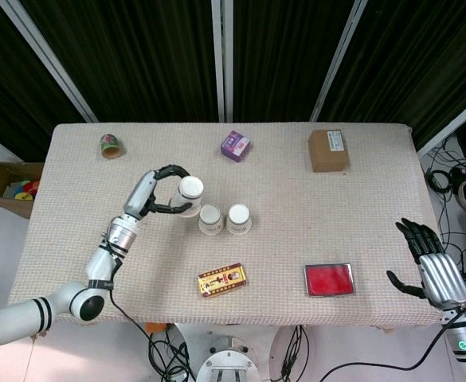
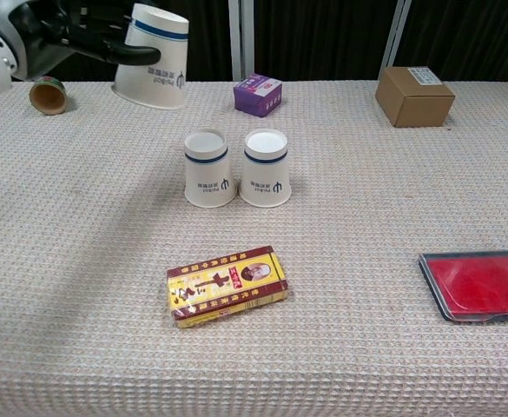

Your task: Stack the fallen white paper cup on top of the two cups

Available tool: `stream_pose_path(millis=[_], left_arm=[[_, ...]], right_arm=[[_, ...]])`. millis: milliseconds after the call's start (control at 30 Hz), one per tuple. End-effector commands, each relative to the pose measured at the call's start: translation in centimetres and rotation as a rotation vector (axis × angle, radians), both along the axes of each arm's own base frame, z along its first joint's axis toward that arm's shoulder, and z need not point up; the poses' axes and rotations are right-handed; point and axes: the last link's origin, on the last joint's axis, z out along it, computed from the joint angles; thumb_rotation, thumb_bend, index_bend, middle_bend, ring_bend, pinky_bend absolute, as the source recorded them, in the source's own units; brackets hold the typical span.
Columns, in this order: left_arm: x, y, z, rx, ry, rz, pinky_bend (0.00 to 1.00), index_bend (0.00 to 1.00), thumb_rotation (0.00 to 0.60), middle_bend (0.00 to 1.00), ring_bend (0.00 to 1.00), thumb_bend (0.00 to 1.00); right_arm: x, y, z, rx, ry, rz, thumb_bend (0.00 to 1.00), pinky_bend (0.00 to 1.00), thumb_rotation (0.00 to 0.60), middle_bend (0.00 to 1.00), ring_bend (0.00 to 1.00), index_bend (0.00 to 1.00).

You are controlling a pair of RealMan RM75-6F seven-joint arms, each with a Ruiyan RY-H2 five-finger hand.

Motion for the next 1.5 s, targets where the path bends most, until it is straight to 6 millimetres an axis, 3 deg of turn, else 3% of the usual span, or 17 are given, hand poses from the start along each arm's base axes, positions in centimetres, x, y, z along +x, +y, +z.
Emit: stream_pose_path(millis=[33,233,500,833,1500], left_arm=[[0.5,-0.6,-3.7,-0.046,-0.059,-0.048,0.23,0.46,0.600,0.41,0.26,0.24],[2.2,0.1,-6.0,-0.035,-0.088,-0.065,0.23,0.45,0.600,0.41,0.26,0.23],[3.9,0.8,-7.0,0.003,-0.101,-0.075,0.23,0.45,0.600,0.41,0.26,0.23],[3.7,1.0,-8.5,0.026,-0.074,-0.052,0.22,0.44,0.600,0.41,0.26,0.21],[3.4,0.6,-9.1,0.016,-0.069,-0.061,0.21,0.40,0.600,0.39,0.25,0.19]], right_arm=[[0.0,0.1,0.0,-0.001,-0.001,-0.004,0.23,0.00,0.600,0.03,0.00,0.04],[0.0,0.2,0.1,-0.005,-0.001,-0.005,0.23,0.00,0.600,0.03,0.00,0.04],[-0.1,0.3,0.2,-0.008,0.000,-0.010,0.23,0.00,0.600,0.03,0.00,0.04],[-0.2,0.3,0.3,-0.009,-0.003,-0.014,0.23,0.00,0.600,0.03,0.00,0.04],[-0.2,0.3,0.3,-0.011,-0.003,-0.013,0.23,0.00,0.600,0.03,0.00,0.04]])
